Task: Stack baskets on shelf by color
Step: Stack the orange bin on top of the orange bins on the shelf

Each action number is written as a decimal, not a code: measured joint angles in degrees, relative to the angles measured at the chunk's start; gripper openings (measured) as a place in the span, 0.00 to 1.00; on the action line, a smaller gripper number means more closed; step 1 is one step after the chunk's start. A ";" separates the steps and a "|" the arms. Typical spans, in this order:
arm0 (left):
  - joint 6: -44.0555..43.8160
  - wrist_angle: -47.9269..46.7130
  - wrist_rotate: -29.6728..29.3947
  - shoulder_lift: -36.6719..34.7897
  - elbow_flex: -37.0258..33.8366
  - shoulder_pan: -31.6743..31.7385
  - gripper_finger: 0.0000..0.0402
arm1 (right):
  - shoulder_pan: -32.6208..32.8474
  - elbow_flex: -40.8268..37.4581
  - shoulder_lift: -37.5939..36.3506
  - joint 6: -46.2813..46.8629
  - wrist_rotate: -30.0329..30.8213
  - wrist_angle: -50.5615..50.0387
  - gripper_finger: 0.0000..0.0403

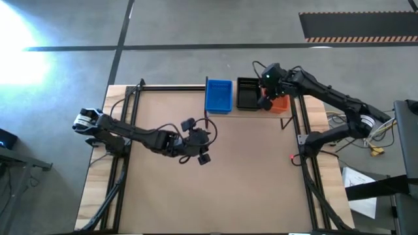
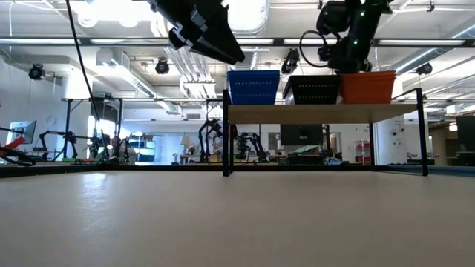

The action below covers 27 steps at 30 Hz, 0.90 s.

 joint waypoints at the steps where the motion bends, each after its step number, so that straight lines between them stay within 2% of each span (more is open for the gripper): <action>1: 0.00 0.00 0.02 0.00 0.02 -0.23 0.34 | 0.09 0.00 0.41 -0.32 -0.14 0.21 0.02; 7: 0.02 -0.01 0.04 0.00 0.02 -0.73 0.34 | 0.47 0.00 1.17 -2.48 -3.96 3.19 0.02; 18: 0.02 0.00 0.02 0.00 -0.22 -0.70 0.34 | 0.62 0.00 -0.80 -8.51 -4.73 4.09 0.02; 22: 0.02 0.17 0.02 0.00 -0.22 -0.70 0.34 | 0.62 0.00 -1.46 -8.15 -7.53 6.83 0.02; 27: 0.02 0.22 0.02 0.00 -0.22 -0.78 0.34 | 0.62 0.00 -1.66 -8.03 -7.68 7.00 0.02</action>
